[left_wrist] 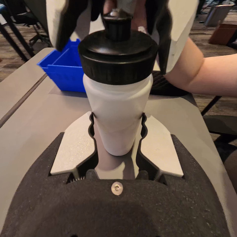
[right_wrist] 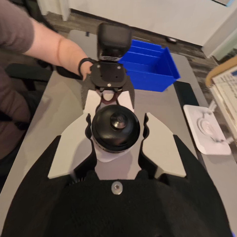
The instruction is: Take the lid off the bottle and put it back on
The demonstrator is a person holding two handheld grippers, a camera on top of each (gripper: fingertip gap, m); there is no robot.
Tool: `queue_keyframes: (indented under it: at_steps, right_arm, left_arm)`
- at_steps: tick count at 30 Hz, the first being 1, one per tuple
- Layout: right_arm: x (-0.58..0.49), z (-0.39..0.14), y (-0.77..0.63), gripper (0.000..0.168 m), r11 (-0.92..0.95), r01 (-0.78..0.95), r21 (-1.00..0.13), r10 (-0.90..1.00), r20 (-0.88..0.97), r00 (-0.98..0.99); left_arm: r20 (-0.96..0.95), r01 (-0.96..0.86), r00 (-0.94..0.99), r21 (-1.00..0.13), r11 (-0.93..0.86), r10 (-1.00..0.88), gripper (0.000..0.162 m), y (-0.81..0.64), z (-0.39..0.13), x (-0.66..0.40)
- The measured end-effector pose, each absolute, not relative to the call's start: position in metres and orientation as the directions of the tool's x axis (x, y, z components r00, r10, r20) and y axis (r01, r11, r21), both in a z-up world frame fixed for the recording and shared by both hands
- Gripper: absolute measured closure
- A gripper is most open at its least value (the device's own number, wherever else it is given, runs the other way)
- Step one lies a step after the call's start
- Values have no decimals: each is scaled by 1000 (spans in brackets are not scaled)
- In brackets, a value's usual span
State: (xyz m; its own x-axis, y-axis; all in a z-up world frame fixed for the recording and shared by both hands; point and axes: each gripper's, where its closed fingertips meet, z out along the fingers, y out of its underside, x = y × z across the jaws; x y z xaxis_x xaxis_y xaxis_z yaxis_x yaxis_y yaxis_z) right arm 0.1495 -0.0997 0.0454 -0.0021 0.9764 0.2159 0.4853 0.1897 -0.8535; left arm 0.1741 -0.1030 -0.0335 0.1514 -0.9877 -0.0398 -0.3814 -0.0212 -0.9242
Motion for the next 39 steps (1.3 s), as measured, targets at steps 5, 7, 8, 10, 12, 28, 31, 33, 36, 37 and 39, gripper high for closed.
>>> queue_keyframes:
  at_steps: [5,7,8,10,12,28,31,33,36,37,39]
  right_arm:
    - [151,47,-71,83,-35,570,-821,912,207,354]
    - [153,42,-63,83,-112,579,-808,862,211,461]
    - [153,41,-61,83,-136,578,-804,845,211,492]
    - [151,38,-61,85,-168,576,-800,830,201,521]
    - [150,36,-65,93,-175,587,-791,842,189,506]
    - [154,40,-109,93,267,426,-864,963,229,-140]
    - [149,39,-85,89,189,499,-846,971,236,31]
    - [146,41,-68,82,110,542,-833,948,252,195]
    - [146,41,-49,82,-87,538,-838,865,204,458]
    - [145,39,-48,82,-139,520,-843,844,174,507]
    - [142,32,-49,82,-185,526,-830,825,160,543]
  left_arm:
    - [-31,-372,303,-924,-89,-952,90,-79,-33,164]
    - [-10,-362,327,-925,-115,-945,90,-75,-33,162]
    - [-11,-362,333,-925,-118,-943,90,-75,-33,162]
    - [-26,-372,338,-922,-108,-941,90,-75,-33,162]
    - [-43,-382,336,-920,-94,-941,90,-77,-34,163]
    - [-89,-407,125,-913,30,-988,90,-104,-33,173]
    - [-57,-400,210,-916,-33,-976,91,-91,-34,169]
    - [-54,-393,289,-917,-67,-956,91,-78,-34,163]
    - [-50,-384,376,-917,-107,-925,91,-63,-34,154]
    - [-44,-384,387,-916,-118,-921,91,-61,-34,152]
    - [-38,-385,404,-913,-132,-914,91,-59,-34,150]
